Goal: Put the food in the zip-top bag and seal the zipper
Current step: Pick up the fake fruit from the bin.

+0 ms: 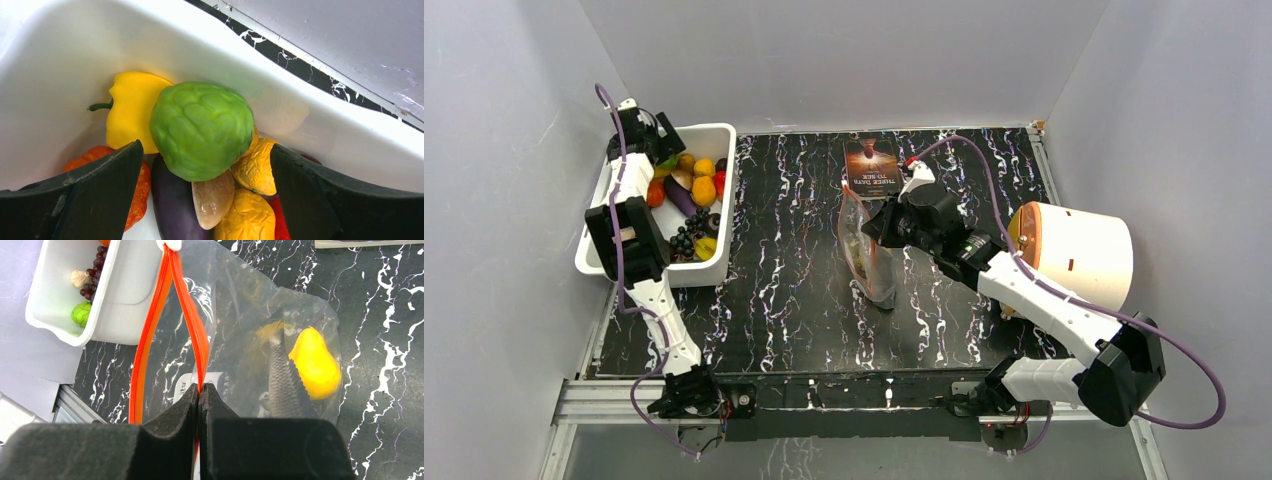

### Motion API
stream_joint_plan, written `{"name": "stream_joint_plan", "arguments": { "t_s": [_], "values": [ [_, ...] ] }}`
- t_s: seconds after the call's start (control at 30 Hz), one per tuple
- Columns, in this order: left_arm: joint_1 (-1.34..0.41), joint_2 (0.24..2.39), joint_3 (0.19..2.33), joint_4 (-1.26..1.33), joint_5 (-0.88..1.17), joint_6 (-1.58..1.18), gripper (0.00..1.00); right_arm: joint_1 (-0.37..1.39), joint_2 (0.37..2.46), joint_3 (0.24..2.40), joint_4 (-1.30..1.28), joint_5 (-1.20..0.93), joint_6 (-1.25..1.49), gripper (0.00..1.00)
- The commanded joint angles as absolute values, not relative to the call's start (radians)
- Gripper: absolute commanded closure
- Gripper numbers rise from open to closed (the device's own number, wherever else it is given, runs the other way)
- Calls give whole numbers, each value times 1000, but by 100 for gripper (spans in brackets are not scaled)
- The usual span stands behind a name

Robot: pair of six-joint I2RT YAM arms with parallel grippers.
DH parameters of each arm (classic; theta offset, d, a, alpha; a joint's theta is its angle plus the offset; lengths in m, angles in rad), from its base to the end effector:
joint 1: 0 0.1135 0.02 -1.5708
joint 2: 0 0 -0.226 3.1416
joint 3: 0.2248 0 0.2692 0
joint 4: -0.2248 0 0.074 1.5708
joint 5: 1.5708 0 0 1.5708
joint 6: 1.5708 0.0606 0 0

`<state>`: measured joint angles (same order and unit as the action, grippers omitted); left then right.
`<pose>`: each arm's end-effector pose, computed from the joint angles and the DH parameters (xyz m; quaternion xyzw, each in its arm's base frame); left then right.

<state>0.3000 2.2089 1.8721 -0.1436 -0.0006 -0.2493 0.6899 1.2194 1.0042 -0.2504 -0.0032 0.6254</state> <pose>0.5173 0.1601 0.2027 -0.2320 0.8229 0.0134 0.5184 0.2557 0.2112 0.2678 -0.0283 0.8507 0.3219 0.4146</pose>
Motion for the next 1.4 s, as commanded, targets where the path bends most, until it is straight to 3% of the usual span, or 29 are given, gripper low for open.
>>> {"name": "stream_joint_plan", "arguments": {
  "t_s": [0.0,0.2,0.37,0.93,1.37],
  "values": [
    [304,2226,1936,-114,-18,-216,4,686,1243,1049,-180,18,600,100],
    [304,2279,1994,-120,3,-192,13,686,1276,1074,-189,23,579,100],
    [304,2268,1997,-135,16,-201,34,685,1285,1085,-179,17,580,100],
    [298,2030,1811,-306,36,-308,38,685,1237,1000,-168,28,586,100],
    [284,1724,1607,-350,271,-394,39,684,1192,1001,-205,9,604,100]
  ]
}}
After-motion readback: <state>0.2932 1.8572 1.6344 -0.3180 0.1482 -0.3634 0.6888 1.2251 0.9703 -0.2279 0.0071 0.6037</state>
